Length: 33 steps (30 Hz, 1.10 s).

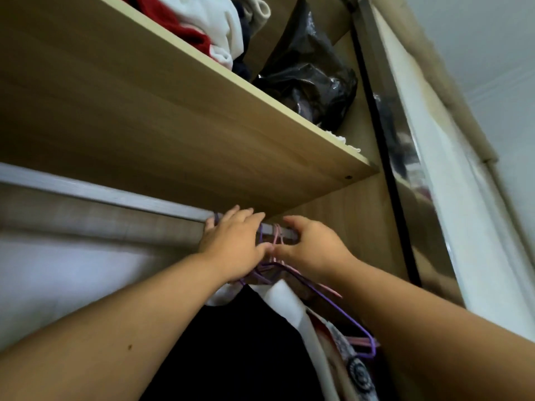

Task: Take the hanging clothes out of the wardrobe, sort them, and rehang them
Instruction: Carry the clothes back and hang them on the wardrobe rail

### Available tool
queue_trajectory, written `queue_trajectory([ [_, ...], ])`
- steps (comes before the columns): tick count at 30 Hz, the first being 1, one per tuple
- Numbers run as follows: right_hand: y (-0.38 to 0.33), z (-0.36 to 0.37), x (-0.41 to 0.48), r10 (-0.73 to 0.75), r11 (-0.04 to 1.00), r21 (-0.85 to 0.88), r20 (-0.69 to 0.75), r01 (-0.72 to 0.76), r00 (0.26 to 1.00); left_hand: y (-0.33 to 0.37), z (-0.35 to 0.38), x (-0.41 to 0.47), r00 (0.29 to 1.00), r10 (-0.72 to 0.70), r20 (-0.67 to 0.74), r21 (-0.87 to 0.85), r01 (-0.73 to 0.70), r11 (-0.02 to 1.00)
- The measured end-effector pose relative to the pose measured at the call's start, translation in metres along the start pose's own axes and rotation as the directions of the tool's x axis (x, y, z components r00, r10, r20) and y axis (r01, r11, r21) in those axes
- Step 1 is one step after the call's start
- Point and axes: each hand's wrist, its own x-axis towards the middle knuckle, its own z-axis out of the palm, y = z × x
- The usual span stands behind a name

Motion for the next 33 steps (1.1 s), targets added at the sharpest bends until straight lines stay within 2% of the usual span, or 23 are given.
queue_trajectory([
  [1, 0.006, -0.015, -0.013, -0.048, 0.991, -0.124, -0.028, 0.044, 0.998, 0.018, 0.002, -0.007, 0.999, 0.042, 0.002, -0.047, -0.042, 0.998],
  [3, 0.016, -0.041, -0.043, -0.093, 0.964, -0.253, -0.024, 0.084, 0.995, 0.055, 0.004, -0.026, 0.993, 0.115, -0.024, -0.11, -0.117, 0.987],
  [7, 0.046, -0.102, -0.143, -0.038, 0.891, -0.453, 0.005, 0.036, 0.999, 0.149, 0.007, -0.079, 0.964, 0.263, -0.044, -0.24, -0.266, 0.934],
  [10, 0.062, -0.147, -0.237, 0.128, 0.808, -0.582, 0.014, -0.096, 0.992, 0.23, 0.005, -0.129, 0.927, 0.373, 0.025, -0.39, -0.335, 0.858],
  [12, 0.07, -0.184, -0.321, 0.283, 0.752, -0.625, 0.018, -0.21, 0.959, 0.296, 0.003, -0.178, 0.892, 0.445, 0.077, -0.486, -0.356, 0.798],
  [13, 0.076, -0.191, -0.34, 0.309, 0.731, -0.642, 0.006, -0.233, 0.951, 0.31, 0.003, -0.191, 0.867, 0.49, 0.089, -0.527, -0.377, 0.762],
  [14, 0.07, -0.233, -0.41, 0.466, 0.63, -0.698, -0.009, -0.339, 0.885, 0.372, -0.013, -0.237, 0.792, 0.593, 0.149, -0.608, -0.399, 0.686],
  [15, 0.069, -0.248, -0.446, 0.537, 0.596, -0.693, -0.031, -0.405, 0.843, 0.402, -0.017, -0.263, 0.755, 0.63, 0.183, -0.632, -0.4, 0.664],
  [16, 0.075, -0.25, -0.465, 0.501, 0.62, -0.69, -0.018, -0.374, 0.865, 0.409, -0.013, -0.274, 0.762, 0.626, 0.167, -0.657, -0.387, 0.646],
  [17, 0.071, -0.255, -0.481, 0.537, 0.582, -0.713, -0.025, -0.391, 0.843, 0.423, -0.011, -0.288, 0.762, 0.631, 0.144, -0.667, -0.396, 0.631],
  [18, 0.062, -0.273, -0.514, 0.594, 0.544, -0.715, -0.041, -0.439, 0.804, 0.449, -0.018, -0.314, 0.727, 0.672, 0.141, -0.709, -0.4, 0.581],
  [19, 0.048, -0.302, -0.569, 0.661, 0.484, -0.723, -0.068, -0.493, 0.748, 0.49, -0.034, -0.354, 0.655, 0.739, 0.156, -0.759, -0.399, 0.514],
  [21, 0.022, -0.345, -0.658, 0.775, 0.325, -0.74, -0.149, -0.589, 0.614, 0.555, -0.064, -0.43, 0.537, 0.831, 0.145, -0.826, -0.396, 0.4],
  [24, -0.02, -0.389, -0.768, 0.873, 0.142, -0.703, -0.243, -0.697, 0.423, 0.621, -0.103, -0.523, 0.403, 0.907, 0.122, -0.897, -0.346, 0.275],
  [29, -0.088, -0.432, -0.897, 0.915, -0.157, -0.594, -0.388, -0.789, 0.109, 0.693, -0.146, -0.63, 0.168, 0.983, 0.075, -0.954, -0.275, 0.12],
  [33, -0.133, -0.444, -0.977, 0.864, -0.398, -0.445, -0.477, -0.803, -0.164, 0.728, -0.165, -0.696, -0.005, 0.999, 0.038, -0.968, -0.249, 0.035],
])
